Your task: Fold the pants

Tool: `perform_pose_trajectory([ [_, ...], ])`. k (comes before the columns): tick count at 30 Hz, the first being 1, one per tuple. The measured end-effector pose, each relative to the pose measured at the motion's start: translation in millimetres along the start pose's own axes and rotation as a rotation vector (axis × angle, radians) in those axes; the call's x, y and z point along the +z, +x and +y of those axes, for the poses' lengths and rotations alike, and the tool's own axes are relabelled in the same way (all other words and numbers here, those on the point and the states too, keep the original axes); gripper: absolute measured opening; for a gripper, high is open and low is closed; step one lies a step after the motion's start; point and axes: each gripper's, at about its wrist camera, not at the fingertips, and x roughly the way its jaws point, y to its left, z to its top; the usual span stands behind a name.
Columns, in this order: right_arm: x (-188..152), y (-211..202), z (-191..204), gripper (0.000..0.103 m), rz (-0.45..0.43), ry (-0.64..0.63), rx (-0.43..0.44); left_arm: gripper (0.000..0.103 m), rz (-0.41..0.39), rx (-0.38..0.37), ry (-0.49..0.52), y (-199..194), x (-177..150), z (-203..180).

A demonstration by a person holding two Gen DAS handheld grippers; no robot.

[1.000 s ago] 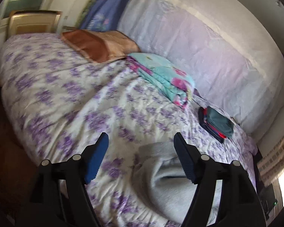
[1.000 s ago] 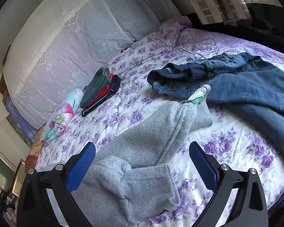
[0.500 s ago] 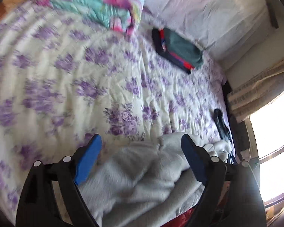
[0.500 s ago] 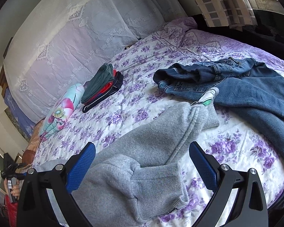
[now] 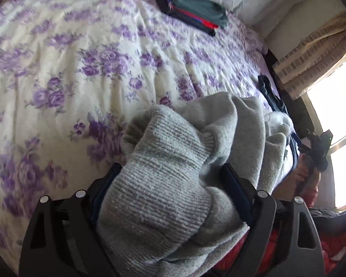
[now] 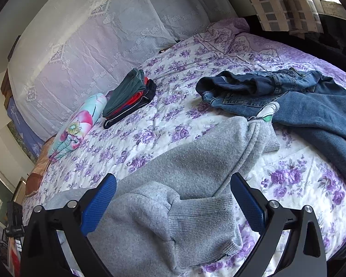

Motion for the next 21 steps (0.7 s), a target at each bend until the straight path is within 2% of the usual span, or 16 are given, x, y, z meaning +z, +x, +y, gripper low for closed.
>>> perform_pose_trajectory([
  [2, -1.3, -0.8, -1.7, 0.1, 0.002, 0.009, 0.01, 0.083, -0.046, 0.008, 0.0, -2.2, -2.3, -1.0],
  [4, -2.6, -4.0, -4.1, 0.1, -0.004, 0.013, 0.011, 0.075, -0.092, 0.013, 0.014, -4.2, -3.2, -5.8],
  [8, -2.5, -9.4, -11.1, 0.1, -0.018, 0.031, 0.007, 0.054, -0.157, 0.092, 0.043, -8.8, -2.1, -19.6],
  [11, -2.1, -8.8, -14.1, 0.1, -0.016, 0.048, 0.015, 0.045, -0.2, 0.108, 0.034, -17.3, -1.5, -21.1],
  [12, -2.7, -8.3, -13.9, 0.1, -0.014, 0.049, 0.016, 0.041, -0.228, 0.122, 0.04, -22.0, -1.4, -23.5],
  [17, -3.4, -5.6, -12.0, 0.1, -0.007, 0.036, 0.014, 0.036, -0.399, 0.166, 0.022, -53.8, 1.8, -30.8],
  [19, -3.1, -4.0, -12.7, 0.1, -0.004, 0.042, 0.016, 0.031, -0.463, 0.199, -0.011, -68.0, 14.8, -31.1],
  [21, -2.9, -2.6, -13.0, 0.1, 0.002, 0.045, 0.018, 0.027, -0.541, 0.191, -0.053, -87.7, 31.5, -27.4],
])
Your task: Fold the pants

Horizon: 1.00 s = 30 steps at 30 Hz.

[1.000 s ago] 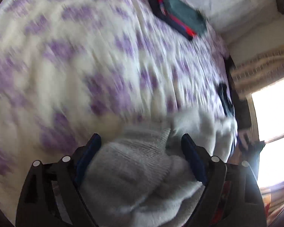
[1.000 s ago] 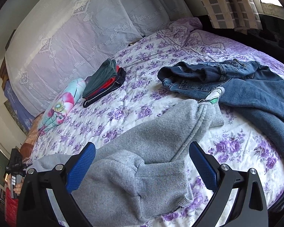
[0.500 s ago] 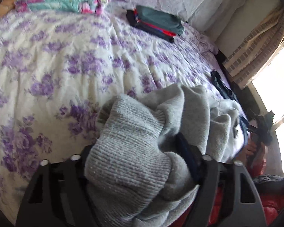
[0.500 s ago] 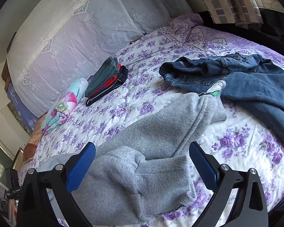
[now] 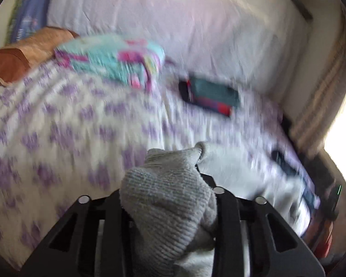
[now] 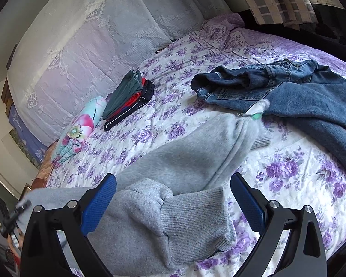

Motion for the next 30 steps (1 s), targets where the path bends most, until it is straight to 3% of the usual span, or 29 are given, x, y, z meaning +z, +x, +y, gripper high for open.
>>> perform_pose_trajectory([
  [3, 1.1, -3.6, 0.9, 0.1, -0.014, -0.001, 0.002, 0.026, -0.146, 0.046, -0.088, -15.4, 39.9, 15.0],
  [4, 1.6, -6.0, 0.9, 0.1, -0.023, -0.005, 0.006, 0.026, -0.193, 0.117, -0.082, -17.7, 52.7, 20.9],
  [5, 2.1, -7.5, 0.8, 0.1, -0.028, -0.009, 0.007, 0.031, -0.196, 0.175, -0.065, -14.5, 58.3, 25.9],
  [6, 2.5, -8.2, 0.3, 0.1, -0.03, -0.01, 0.008, 0.052, -0.18, 0.239, -0.057, -8.9, 60.9, 31.5],
  [8, 3.8, -7.5, -1.6, 0.1, -0.025, -0.007, 0.006, 0.07, -0.033, 0.418, -0.107, 17.4, 55.2, 60.9],
  [9, 3.9, -6.7, -2.9, 0.1, -0.021, -0.003, 0.004, 0.07, -0.004, 0.408, -0.146, 20.1, 48.0, 72.0],
  [12, 5.5, -1.6, -5.4, 0.1, -0.006, 0.004, -0.001, 0.07, 0.02, 0.281, -0.264, 10.6, 21.8, 101.9],
  [15, 12.5, 6.3, -6.5, 0.1, 0.02, 0.021, 0.014, 0.08, -0.011, 0.302, -0.297, -5.9, 13.0, 115.3],
  [17, 18.2, 12.7, -9.8, 0.1, 0.05, 0.06, 0.053, 0.08, -0.007, 0.317, -0.301, -7.1, 11.4, 122.5],
  [21, 27.2, 32.0, -20.6, 0.1, 0.155, 0.196, 0.152, 0.085, 0.004, 0.325, -0.327, -2.9, 7.6, 133.5],
  [26, 20.8, 67.3, -29.6, 0.1, 0.294, 0.383, 0.244, 0.088, 0.04, 0.32, -0.387, 14.7, -19.4, 152.4],
  [30, 17.5, 90.4, -29.7, 0.1, 0.35, 0.453, 0.234, 0.091, 0.037, 0.319, -0.395, 27.1, -30.9, 159.1],
])
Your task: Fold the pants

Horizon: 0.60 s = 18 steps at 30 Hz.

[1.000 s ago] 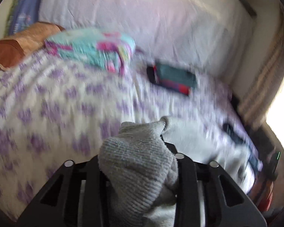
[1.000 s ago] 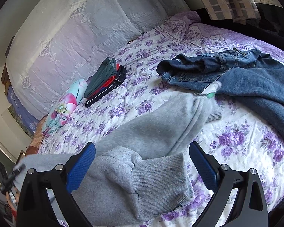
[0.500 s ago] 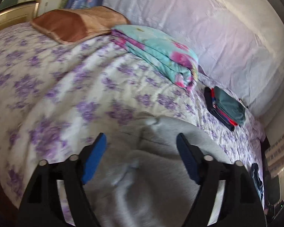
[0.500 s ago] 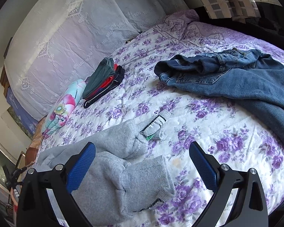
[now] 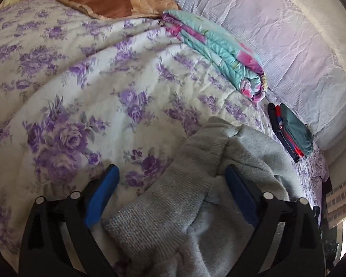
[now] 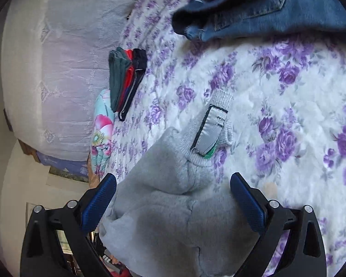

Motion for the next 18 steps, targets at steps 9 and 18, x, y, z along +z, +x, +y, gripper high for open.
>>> perform_pose_trajectory([
  [9, 25.7, 48.8, 23.2, 0.053, -0.017, -0.108, -0.141, 0.096, -0.015, -0.008, 0.015, 3.1, -1.5, 0.7],
  [18, 22.8, 34.3, 15.7, 0.066, 0.021, -0.089, -0.123, 0.098, -0.015, -0.028, 0.023, 2.3, -2.7, 1.6],
])
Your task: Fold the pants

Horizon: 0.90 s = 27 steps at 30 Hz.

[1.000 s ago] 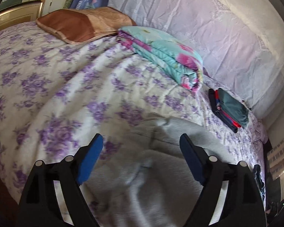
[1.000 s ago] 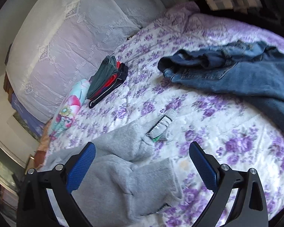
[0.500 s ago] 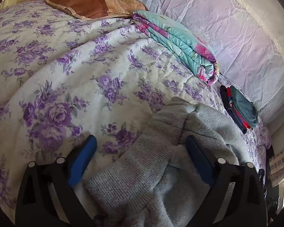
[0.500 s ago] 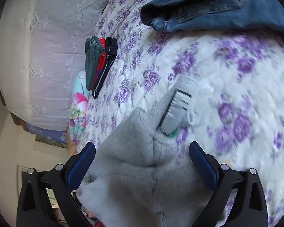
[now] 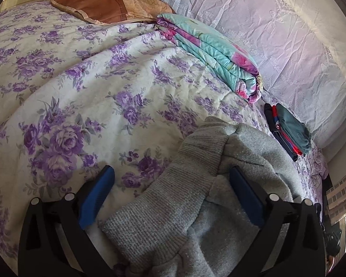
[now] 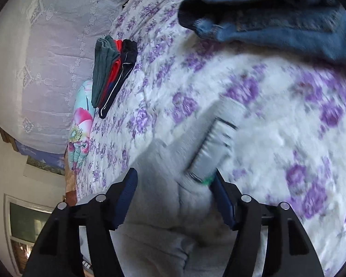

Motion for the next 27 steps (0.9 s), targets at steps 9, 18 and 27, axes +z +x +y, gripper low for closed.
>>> perform_pose_trajectory([
  [9, -5.4, -15.7, 6.2, 0.029, -0.069, -0.107, -0.035, 0.098, -0.001, -0.012, 0.001, 0.0, 0.1, 0.8],
  [18, -6.4, -19.3, 2.7, 0.031, -0.04, -0.083, -0.022, 0.098, -0.003, -0.015, -0.001, -1.4, -0.5, 1.4],
  [27, -19.9, -50.6, -8.0, 0.035, -0.081, -0.028, 0.024, 0.098, -0.004, -0.014, -0.002, -2.3, -1.5, 1.2],
])
